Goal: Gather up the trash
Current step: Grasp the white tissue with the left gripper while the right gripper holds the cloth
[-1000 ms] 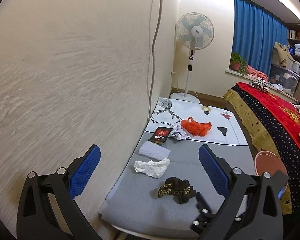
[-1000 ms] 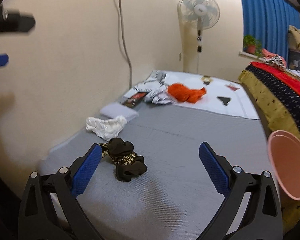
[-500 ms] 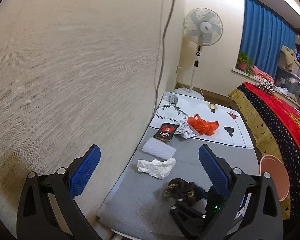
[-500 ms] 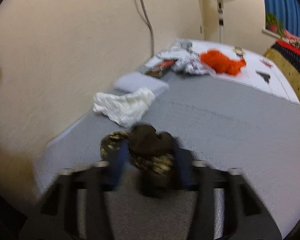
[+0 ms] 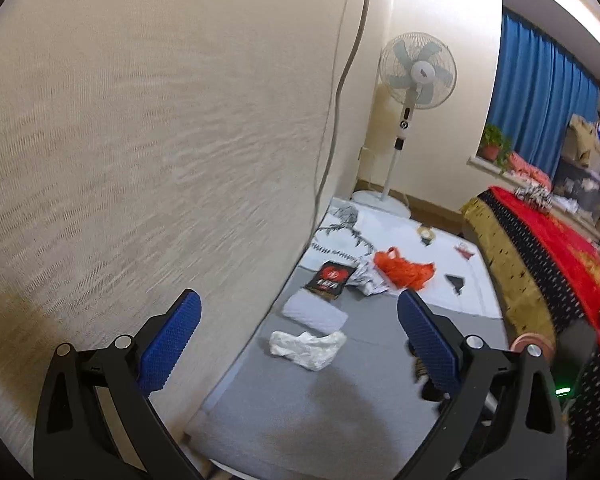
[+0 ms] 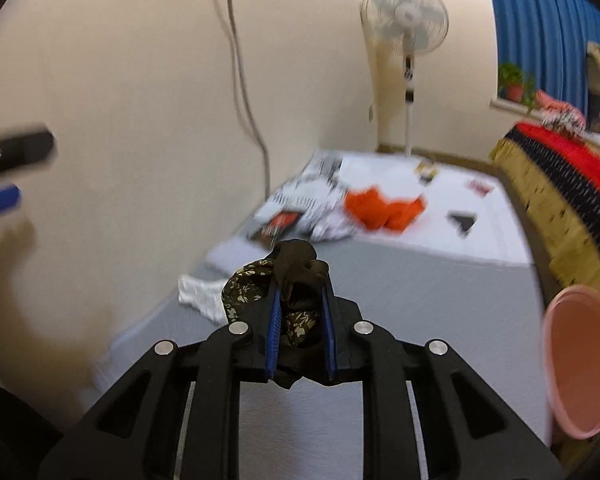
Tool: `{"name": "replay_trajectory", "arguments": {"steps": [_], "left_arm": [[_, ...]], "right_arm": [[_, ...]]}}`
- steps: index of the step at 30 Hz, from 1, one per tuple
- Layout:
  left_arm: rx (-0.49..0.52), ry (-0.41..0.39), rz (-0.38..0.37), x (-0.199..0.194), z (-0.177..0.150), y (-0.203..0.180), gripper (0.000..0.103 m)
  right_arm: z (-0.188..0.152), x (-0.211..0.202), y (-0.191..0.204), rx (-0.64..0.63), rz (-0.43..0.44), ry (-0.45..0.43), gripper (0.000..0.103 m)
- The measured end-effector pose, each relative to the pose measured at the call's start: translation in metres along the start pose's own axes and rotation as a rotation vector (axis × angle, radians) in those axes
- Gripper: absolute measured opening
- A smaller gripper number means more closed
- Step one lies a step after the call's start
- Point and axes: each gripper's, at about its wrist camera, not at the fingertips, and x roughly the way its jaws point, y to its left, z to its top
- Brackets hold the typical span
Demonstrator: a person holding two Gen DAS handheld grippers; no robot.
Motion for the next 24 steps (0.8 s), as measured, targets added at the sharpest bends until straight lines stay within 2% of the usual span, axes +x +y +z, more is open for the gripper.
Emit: {"name": "replay_trajectory", "arguments": {"steps": [3, 7, 8, 11, 14, 16, 20, 24], "left_arm": [[0.0, -0.039, -0.036, -0.009, 0.014, -0.008, 0.095], [0.081, -0.078, -0.085, -0.012, 0.03, -0.026, 0.095], [0.109, -0.087, -0.121, -0.009, 0.03, -0.031, 0.095], [0.145, -0.107, -0.168, 0.006, 0.02, -0.036, 0.095], [0.174, -0.143, -0.189, 0.033, -0.007, -0.038, 0.095], [0.196, -0.125, -0.18, 0.055, -0.028, -0.04, 0.095], [0.182, 0.002, -0.153, 0.11, -0.065, -0.035, 0.088], [0.174, 0.077, -0.135, 0.145, -0.081, -0.027, 0.085]], "right_arm": [[0.017, -0.039, -0.014, -0.025, -0.03, -0.038, 0.018], [0.026, -0.083, -0.035, -0.011, -0.063, -0.076, 0.019], [0.025, -0.095, -0.04, -0.003, -0.074, -0.083, 0.019], [0.016, -0.117, -0.053, 0.009, -0.101, -0.088, 0.019], [0.003, -0.121, -0.069, 0.019, -0.134, -0.066, 0.019], [-0.006, -0.117, -0.078, 0.029, -0.152, -0.041, 0.019], [-0.016, -0.096, -0.097, 0.075, -0.165, 0.034, 0.019], [-0.014, -0.088, -0.102, 0.102, -0.144, 0.046, 0.019]]}}
